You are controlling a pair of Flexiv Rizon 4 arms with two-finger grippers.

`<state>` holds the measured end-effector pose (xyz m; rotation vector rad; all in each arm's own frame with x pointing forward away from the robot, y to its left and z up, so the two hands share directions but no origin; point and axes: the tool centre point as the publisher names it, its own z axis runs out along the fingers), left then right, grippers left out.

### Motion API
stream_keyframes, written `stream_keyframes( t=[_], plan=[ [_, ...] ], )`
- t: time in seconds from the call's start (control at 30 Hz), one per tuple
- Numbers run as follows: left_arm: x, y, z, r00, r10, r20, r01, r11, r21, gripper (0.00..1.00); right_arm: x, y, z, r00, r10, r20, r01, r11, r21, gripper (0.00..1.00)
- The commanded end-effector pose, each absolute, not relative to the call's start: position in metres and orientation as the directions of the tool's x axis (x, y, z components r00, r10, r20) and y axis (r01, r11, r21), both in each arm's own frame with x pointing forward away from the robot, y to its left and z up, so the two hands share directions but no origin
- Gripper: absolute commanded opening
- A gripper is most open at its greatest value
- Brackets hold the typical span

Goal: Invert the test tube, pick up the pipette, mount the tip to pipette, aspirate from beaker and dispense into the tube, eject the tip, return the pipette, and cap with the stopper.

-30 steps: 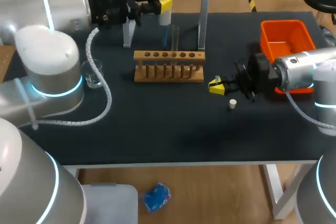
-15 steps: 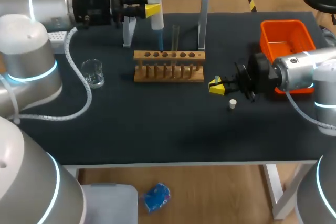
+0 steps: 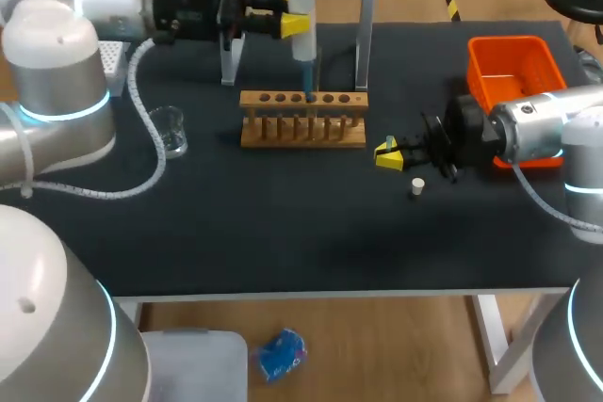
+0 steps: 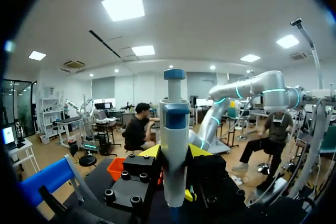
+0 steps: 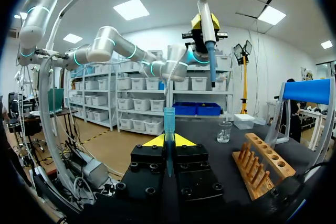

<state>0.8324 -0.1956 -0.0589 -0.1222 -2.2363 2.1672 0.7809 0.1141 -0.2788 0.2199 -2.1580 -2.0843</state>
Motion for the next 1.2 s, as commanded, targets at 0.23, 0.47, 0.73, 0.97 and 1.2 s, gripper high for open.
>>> stream_keyframes(
  t=[0.23, 0.47, 0.73, 0.97, 1.2],
  plan=[
    [0.803, -0.221, -0.063, -1.000, 0.028, 0.005, -0.005, 0.020, -1.000, 0.00, 0.781, 0.114, -0.279, -0.980, -0.198, -0.005, -0.012, 0.034, 0.999, 0.00],
    [0.803, -0.225, -0.065, -0.999, 0.041, 0.034, -0.033, 0.025, -0.999, 0.00, 0.782, 0.116, -0.281, -0.980, -0.197, -0.004, -0.011, 0.033, 0.999, 0.00],
    [0.809, -0.229, -0.062, -0.997, 0.069, 0.034, -0.032, 0.028, -0.999, 0.00, 0.786, 0.142, -0.290, -0.979, -0.203, -0.024, -0.026, 0.010, 1.000, 0.00],
    [0.811, -0.236, -0.059, -0.996, 0.090, 0.028, -0.025, 0.034, -0.999, 0.00, 0.790, 0.161, -0.292, -0.978, -0.206, -0.039, -0.040, -0.001, 0.999, 0.00],
    [0.813, -0.241, -0.063, -0.994, 0.102, 0.032, -0.028, 0.042, -0.999, 0.00, 0.791, 0.171, -0.290, -0.977, -0.206, -0.050, -0.049, -0.011, 0.999, 0.00]
  ],
)
